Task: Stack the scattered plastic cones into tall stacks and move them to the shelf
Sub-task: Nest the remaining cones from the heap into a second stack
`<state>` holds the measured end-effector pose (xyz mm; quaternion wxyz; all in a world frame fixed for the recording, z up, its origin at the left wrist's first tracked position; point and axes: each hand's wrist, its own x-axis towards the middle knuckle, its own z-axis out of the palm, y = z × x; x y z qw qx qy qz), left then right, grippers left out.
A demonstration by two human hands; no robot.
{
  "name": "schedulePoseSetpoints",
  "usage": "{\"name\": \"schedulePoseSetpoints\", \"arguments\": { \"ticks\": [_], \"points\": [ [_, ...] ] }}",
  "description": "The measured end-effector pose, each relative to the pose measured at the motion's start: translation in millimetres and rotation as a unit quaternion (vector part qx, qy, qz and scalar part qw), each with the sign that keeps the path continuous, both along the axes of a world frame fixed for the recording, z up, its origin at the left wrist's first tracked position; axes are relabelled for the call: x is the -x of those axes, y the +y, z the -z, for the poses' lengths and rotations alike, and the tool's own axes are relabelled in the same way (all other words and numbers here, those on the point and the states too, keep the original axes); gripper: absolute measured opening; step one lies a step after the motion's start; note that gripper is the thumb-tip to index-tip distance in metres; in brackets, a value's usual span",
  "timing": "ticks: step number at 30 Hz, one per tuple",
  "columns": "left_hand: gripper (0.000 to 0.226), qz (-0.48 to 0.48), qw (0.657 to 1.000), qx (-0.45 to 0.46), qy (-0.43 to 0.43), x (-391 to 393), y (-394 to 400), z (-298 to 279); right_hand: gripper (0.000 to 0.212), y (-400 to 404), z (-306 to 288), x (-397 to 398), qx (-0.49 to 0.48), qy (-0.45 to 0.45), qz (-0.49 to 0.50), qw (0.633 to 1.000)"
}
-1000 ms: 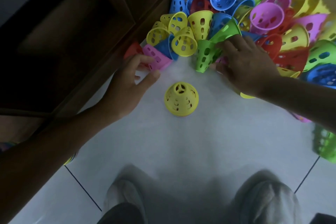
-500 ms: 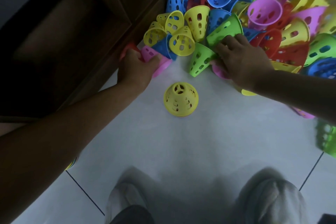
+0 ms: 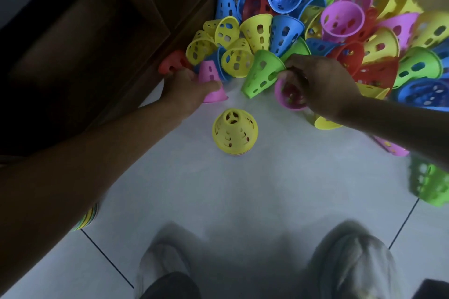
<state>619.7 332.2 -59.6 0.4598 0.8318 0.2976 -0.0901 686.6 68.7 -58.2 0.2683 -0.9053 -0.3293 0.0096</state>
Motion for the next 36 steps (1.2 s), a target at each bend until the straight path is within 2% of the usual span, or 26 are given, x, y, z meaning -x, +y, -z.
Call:
{"name": "schedulePoseSetpoints", "arguments": {
  "ticks": [2,5,10,17,22,30,36],
  "points": [
    [0.036,-0.005,1.000,0.009,-0.005,3,1,-3,0.028,2,-6,4,-0.038,0.025,0.031,0.998],
    [0.061,-0.038,0.998,0.047,-0.035,12,0,-15,0.026,5,-18,11,-0.089,0.063,0.073,0.991],
    [0.048,-0.055,0.975,0.174,-0.130,33,-9,-42,0.031,7,-36,30,-0.153,0.125,0.091,0.976],
    [0.048,0.029,0.954,0.202,-0.220,63,-22,-76,0.032,8,-60,60,-0.235,0.200,0.130,0.942],
    [0.036,0.119,0.953,0.131,-0.244,83,-29,-86,0.035,5,-73,74,-0.310,0.237,0.172,0.905],
    [0.050,0.201,0.959,-0.010,-0.198,111,-39,-72,0.032,-8,-81,108,-0.295,0.279,0.154,0.901],
    [0.092,0.199,0.961,0.003,-0.192,113,-43,-73,0.033,-14,-82,136,-0.265,0.307,0.116,0.907]
  ]
}}
